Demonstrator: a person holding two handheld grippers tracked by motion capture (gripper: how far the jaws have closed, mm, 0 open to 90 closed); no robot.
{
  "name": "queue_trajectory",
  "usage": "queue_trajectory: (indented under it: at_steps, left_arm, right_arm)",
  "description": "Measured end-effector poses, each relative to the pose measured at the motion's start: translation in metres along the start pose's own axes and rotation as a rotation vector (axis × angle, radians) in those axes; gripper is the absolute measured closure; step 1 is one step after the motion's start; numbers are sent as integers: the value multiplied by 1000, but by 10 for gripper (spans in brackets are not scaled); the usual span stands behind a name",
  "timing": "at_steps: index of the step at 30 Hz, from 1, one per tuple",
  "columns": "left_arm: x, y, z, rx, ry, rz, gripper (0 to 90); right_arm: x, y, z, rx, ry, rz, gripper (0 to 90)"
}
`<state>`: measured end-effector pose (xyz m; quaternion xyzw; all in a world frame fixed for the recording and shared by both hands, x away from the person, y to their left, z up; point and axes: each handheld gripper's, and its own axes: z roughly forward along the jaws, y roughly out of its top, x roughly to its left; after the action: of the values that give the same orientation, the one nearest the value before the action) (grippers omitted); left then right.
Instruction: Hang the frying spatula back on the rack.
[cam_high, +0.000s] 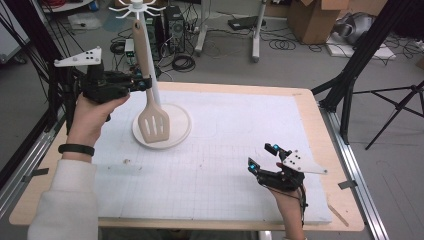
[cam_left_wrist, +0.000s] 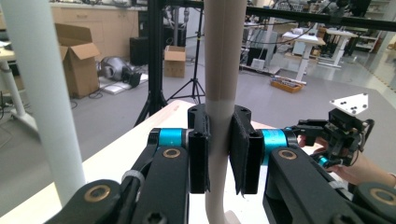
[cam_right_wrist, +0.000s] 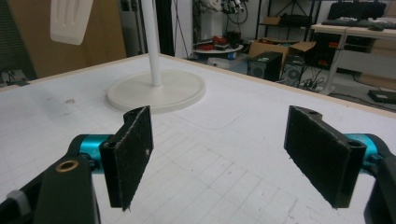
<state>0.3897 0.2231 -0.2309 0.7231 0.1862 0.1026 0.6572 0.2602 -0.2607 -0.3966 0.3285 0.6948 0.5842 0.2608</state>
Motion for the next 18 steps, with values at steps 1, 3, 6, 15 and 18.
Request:
queue_trajectory:
  at_steps: [1, 3, 6, 15, 18]
  left_arm:
    - [1, 0, 0, 0, 4, -3, 784]
    - [4, 1, 0, 5, 6, -10, 784]
    - [7, 2, 1, 14, 14, -13, 784]
    - [17, 0, 2, 1, 24, -45, 784]
    - [20, 2, 4, 8, 25, -42, 784]
  right_arm:
    - [0, 0, 0, -1, 2, 3, 227]
    - [-1, 0, -1, -5, 2, 5, 226]
    - [-2, -1, 0, -2, 2, 11, 226]
    - [-2, -2, 1, -2, 8, 12, 225]
    - [-1, -3, 1, 1, 9, 20, 225]
